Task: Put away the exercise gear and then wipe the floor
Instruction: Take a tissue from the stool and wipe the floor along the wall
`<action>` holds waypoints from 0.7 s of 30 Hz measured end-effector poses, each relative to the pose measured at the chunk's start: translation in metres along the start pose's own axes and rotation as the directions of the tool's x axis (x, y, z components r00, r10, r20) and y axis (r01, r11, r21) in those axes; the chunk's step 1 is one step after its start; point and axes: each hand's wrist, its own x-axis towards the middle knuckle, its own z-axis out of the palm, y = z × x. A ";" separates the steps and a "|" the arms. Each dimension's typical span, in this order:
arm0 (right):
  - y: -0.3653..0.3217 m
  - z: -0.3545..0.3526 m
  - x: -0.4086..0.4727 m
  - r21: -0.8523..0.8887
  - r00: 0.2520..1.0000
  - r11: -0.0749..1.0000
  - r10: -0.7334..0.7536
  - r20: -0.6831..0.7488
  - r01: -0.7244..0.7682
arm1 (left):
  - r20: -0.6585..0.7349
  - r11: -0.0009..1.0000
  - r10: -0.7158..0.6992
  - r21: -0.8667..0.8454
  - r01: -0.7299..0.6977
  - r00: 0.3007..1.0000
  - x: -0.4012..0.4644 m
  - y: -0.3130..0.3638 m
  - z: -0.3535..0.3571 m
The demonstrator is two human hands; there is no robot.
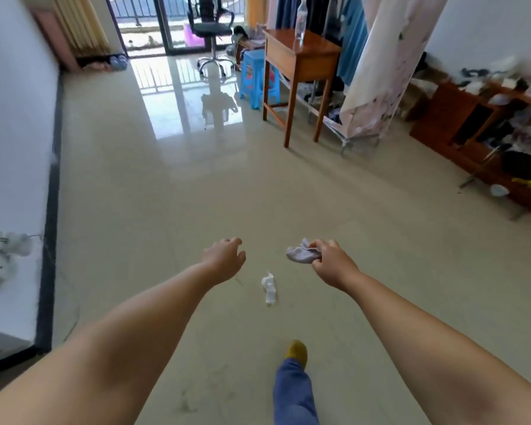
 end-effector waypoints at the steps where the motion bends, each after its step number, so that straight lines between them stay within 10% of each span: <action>1: -0.005 -0.003 0.024 -0.014 1.000 1.000 -0.027 0.010 0.028 | -0.013 1.000 -0.024 -0.014 0.024 1.000 0.018 -0.005 -0.005; 21: -0.237 -0.006 0.468 -0.093 0.806 0.853 -0.444 0.391 0.514 | -0.030 0.795 -0.575 -0.254 0.550 0.818 0.297 -0.195 -0.127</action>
